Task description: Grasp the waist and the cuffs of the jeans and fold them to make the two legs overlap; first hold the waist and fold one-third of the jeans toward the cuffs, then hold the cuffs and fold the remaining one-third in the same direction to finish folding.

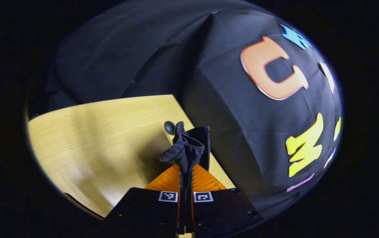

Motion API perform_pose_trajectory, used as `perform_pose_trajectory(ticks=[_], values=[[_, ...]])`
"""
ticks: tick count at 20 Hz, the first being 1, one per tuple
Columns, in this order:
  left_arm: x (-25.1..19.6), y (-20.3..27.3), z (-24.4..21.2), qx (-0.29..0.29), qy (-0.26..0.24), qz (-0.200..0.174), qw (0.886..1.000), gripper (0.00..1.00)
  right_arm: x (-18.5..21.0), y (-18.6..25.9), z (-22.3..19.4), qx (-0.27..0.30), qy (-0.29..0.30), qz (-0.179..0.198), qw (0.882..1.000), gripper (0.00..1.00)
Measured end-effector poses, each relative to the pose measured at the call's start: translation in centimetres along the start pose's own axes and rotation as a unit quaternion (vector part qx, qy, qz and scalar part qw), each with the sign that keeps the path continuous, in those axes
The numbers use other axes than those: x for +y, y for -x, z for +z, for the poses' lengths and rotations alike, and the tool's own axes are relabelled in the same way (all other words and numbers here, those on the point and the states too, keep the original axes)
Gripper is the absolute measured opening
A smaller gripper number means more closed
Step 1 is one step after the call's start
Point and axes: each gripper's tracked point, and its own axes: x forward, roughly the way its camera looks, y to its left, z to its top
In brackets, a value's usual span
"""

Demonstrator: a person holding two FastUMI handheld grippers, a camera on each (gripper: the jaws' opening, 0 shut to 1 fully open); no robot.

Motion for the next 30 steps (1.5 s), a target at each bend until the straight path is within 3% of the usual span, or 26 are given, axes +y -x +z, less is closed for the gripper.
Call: perform_pose_trajectory(ticks=[5, 11, 19, 22, 26, 30], values=[[-7.4, 1.0, -0.7, -0.009, -0.051, -0.054, 0.997, 0.04, -2.4, 0.5, -0.2, 0.003, -0.01, -0.007, 1.0, 0.97], [-15.7, 3.6, -4.0, -0.001, -0.116, -0.121, 0.986, 0.04, -6.3, 1.1, -0.9, 0.009, -0.033, -0.027, 0.999, 0.97], [-22.0, 5.1, -11.2, 0.01, -0.23, -0.163, 0.96, 0.03, -9.8, 1.8, -2.3, 0.025, -0.06, -0.043, 0.997, 0.98], [-24.2, 5.0, -14.6, 0.008, -0.308, -0.173, 0.936, 0.03, -10.4, 1.9, -2.8, 0.031, -0.059, -0.044, 0.997, 0.98], [-26.0, 4.7, -21.9, 0.044, -0.372, -0.193, 0.907, 0.04, -11.3, 2.2, -3.5, 0.039, -0.058, -0.046, 0.996, 0.98], [-25.5, 3.1, -28.2, 0.056, -0.459, -0.184, 0.867, 0.03, -12.8, 2.8, -4.2, 0.048, -0.058, -0.054, 0.996, 0.98]])
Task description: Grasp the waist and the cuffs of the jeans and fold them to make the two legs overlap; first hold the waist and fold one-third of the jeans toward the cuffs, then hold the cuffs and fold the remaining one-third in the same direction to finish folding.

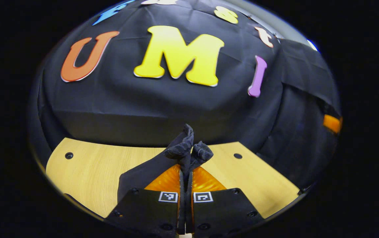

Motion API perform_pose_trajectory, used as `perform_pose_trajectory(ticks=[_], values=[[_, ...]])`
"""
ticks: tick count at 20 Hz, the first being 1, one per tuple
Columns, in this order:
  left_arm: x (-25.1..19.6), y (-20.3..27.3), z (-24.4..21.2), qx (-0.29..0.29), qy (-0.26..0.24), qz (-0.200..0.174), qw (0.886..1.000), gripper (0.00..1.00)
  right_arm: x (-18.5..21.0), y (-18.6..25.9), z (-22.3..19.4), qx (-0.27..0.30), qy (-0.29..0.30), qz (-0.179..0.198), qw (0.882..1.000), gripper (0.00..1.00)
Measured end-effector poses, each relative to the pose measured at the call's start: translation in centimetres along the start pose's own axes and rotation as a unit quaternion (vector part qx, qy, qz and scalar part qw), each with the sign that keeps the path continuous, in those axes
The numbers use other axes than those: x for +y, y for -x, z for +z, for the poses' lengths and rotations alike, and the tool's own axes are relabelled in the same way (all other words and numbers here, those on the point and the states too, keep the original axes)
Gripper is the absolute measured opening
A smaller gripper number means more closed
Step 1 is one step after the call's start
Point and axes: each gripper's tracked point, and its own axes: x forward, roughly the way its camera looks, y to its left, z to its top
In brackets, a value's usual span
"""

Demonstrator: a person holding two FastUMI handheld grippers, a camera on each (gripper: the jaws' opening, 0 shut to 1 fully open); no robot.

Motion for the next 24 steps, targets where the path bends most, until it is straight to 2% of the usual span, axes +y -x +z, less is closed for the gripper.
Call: perform_pose_trajectory(ticks=[3, 7, 12, 16, 18, 19, 20, 22, 24], values=[[-1.6, -1.9, -3.7, 0.03, -0.049, -0.001, 0.998, 0.04, -1.1, 0.2, -0.3, 0.006, -0.001, -0.005, 1.0, 0.98], [-2.1, -3.7, -7.8, 0.071, -0.089, 0.001, 0.993, 0.04, -2.5, 0.2, -0.7, 0.011, -0.003, -0.009, 1.0, 0.97], [-2.9, -4.9, -13.9, 0.122, -0.144, 0.005, 0.982, 0.04, -2.7, -0.4, -1.2, 0.014, -0.003, -0.002, 1.0, 0.98], [-2.8, -5.5, -15.3, 0.129, -0.159, 0.002, 0.979, 0.05, -2.5, -0.7, -1.3, 0.019, -0.002, 0.006, 1.0, 0.98], [-3.1, -5.6, -15.6, 0.136, -0.159, -0.006, 0.978, 0.12, -2.1, -1.0, -1.5, 0.02, -0.003, 0.011, 1.0, 0.98], [-3.3, -5.5, -15.1, 0.134, -0.166, -0.01, 0.977, 0.22, -1.8, -1.2, -1.7, 0.024, -0.007, 0.016, 1.0, 0.98], [-2.8, -5.3, -14.6, 0.125, -0.18, 0.002, 0.976, 0.39, -1.4, -1.4, -1.9, 0.026, -0.011, 0.02, 0.999, 0.98], [-3.0, -4.9, -14.3, 0.125, -0.173, -0.006, 0.977, 1.0, -0.2, -1.6, -2.6, 0.027, -0.012, 0.03, 0.999, 0.98], [-2.9, -4.0, -13.0, 0.109, -0.165, -0.006, 0.98, 0.99, 1.2, -1.7, -3.6, 0.036, -0.006, 0.043, 0.998, 0.98]])
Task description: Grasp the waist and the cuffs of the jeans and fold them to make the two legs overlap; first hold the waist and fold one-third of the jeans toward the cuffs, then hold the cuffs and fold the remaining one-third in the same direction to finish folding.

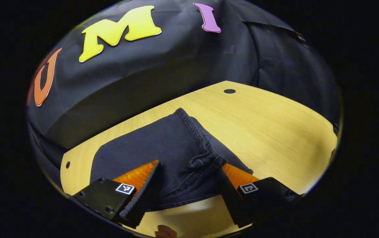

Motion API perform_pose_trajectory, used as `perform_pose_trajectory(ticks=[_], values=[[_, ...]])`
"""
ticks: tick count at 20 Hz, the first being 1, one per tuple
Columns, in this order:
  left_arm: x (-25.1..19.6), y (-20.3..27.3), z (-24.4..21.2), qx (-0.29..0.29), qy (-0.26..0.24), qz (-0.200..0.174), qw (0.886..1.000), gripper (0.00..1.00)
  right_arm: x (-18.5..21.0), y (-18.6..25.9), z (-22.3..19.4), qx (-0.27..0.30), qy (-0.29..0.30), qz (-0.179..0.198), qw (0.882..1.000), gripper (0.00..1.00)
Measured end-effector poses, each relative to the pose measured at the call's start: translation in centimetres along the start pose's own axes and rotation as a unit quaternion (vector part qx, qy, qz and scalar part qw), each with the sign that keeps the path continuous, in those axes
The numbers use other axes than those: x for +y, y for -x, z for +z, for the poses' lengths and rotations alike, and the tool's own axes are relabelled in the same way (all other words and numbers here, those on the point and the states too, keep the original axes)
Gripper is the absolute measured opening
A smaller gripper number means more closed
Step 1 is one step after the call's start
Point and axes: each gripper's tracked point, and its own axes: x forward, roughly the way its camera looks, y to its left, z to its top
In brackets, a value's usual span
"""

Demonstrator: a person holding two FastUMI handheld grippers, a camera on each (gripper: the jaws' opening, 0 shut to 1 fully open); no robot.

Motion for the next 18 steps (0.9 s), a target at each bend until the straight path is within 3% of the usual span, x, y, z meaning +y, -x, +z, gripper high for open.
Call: perform_pose_trajectory(ticks=[10, 15, 18], values=[[4.9, 10.0, 7.3, -0.119, 0.071, 0.044, 0.989, 0.99, 8.4, -0.2, -3.2, 0.016, 0.0, 0.08, 0.997, 0.98], [9.5, 17.3, 8.7, -0.165, 0.135, 0.084, 0.973, 0.99, 13.3, 0.0, -3.6, 0.014, -0.005, 0.129, 0.991, 0.98], [12.0, 21.4, 8.1, -0.197, 0.144, 0.132, 0.961, 0.99, 16.1, 0.0, -3.8, 0.011, 0.0, 0.15, 0.989, 0.98]])
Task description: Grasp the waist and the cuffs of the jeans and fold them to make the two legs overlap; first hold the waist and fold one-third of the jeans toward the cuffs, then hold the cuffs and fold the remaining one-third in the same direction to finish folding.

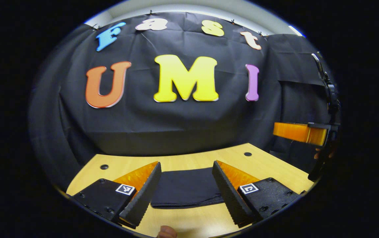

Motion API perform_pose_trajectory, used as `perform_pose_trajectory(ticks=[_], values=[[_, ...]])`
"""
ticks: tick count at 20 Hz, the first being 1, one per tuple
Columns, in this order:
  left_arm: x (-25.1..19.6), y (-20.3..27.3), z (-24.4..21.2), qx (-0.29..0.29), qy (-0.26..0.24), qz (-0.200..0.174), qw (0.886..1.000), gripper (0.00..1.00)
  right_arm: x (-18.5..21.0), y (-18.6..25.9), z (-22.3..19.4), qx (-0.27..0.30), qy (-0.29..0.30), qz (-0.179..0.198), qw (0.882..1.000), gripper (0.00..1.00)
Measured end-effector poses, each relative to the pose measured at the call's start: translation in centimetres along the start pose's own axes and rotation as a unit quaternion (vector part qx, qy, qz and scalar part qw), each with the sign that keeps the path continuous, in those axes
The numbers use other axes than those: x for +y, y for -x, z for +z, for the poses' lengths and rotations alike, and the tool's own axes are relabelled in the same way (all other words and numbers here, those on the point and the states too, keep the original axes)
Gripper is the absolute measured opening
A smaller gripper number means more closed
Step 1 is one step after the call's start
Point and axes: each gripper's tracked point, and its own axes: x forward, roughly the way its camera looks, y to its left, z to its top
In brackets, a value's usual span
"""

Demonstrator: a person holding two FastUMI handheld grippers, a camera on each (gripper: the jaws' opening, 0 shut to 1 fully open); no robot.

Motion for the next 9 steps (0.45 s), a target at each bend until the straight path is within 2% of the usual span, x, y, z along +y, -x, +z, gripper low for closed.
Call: perform_pose_trajectory(ticks=[4, 9], values=[[3.8, 2.7, 2.4, -0.036, -0.002, 0.044, 0.998, 0.99, 3.8, -1.1, -0.5, 0.002, 0.016, 0.023, 1.0, 0.98], [5.8, 4.6, 3.6, -0.052, 0.004, 0.064, 0.997, 0.99, 7.7, -1.1, -0.5, -0.01, 0.039, 0.05, 0.998, 0.98]])
